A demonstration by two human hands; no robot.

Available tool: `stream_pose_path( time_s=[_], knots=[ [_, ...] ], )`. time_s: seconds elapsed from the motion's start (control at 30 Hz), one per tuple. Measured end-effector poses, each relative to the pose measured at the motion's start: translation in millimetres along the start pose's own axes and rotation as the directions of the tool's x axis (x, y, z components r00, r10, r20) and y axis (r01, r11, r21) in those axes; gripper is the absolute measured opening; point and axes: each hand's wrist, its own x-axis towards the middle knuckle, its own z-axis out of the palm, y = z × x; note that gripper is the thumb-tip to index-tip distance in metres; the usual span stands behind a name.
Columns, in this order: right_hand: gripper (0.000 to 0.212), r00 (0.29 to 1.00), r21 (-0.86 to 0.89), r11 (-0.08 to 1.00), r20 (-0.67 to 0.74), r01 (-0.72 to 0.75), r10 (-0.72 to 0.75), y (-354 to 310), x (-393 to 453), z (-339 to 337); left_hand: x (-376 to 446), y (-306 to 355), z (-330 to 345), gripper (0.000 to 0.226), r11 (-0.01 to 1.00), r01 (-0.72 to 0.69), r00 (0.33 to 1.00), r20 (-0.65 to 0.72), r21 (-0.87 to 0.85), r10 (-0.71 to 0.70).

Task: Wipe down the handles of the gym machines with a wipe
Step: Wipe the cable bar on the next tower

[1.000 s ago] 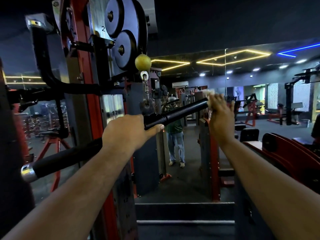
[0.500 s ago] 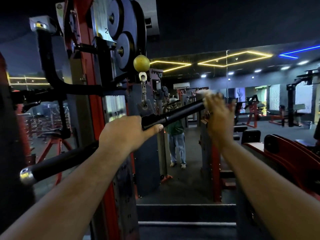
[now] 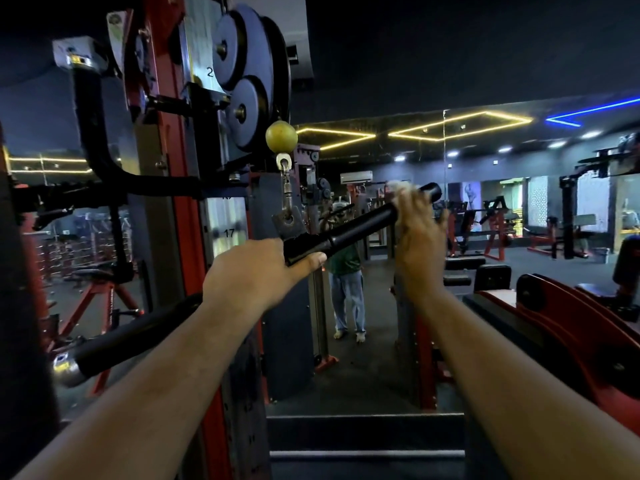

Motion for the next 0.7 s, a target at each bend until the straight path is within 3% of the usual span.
stream_pose_path(
  time_s=[0.1, 0.17, 0.2, 0.27, 0.37, 0.43, 0.53, 0.7],
  knots=[
    [0.055, 0.96, 0.115, 0.954, -0.008, -0.278, 0.28, 2.7, 17.0, -1.9, 2.9, 0.3, 2.2, 0.08, 0.998, 0.004, 1.0, -0.02, 0.06, -0.002],
    [0.043, 0.882, 0.345, 0.828, -0.001, -0.443, 0.472, -31.7, 6.0, -1.6, 6.1, 0.3, 3.4, 0.08, 0.997, -0.001, 1.0, -0.019, 0.082, 0.003],
    [0.037, 0.805, 0.534, 0.664, 0.056, -0.524, 0.591, -54.5, -4.6, -1.3, 7.3, 0.4, 4.4, 0.079, 0.995, -0.002, 1.0, -0.02, 0.097, 0.004],
    [0.034, 0.653, 0.784, 0.225, 0.28, -0.579, 0.704, -98.9, -30.8, 3.5, 9.1, 1.1, 6.7, 0.078, 0.991, 0.008, 1.0, -0.031, 0.136, -0.003],
    [0.027, 0.485, 0.754, -0.314, 0.625, -0.577, 0.611, -149.1, -53.8, 11.3, 10.7, 3.8, 8.8, 0.076, 0.986, 0.029, 0.999, -0.041, 0.165, -0.023],
    [0.024, 0.397, 0.677, -0.503, 0.729, -0.536, 0.558, -156.9, -44.4, 6.6, 9.8, 3.8, 7.6, 0.076, 0.983, 0.021, 0.999, -0.046, 0.182, -0.013],
    [0.018, 0.316, 0.69, -0.526, 0.708, -0.496, 0.631, -121.8, -10.3, -12.4, 6.2, 1.1, 4.3, 0.079, 0.98, 0.014, 0.999, -0.04, 0.199, -0.006],
    [0.017, 0.326, 0.801, -0.351, 0.537, -0.484, 0.778, -61.3, 28.6, -33.2, 5.3, -4.1, 4.2, 0.078, 0.982, 0.008, 0.999, -0.042, 0.191, 0.0]
  ],
)
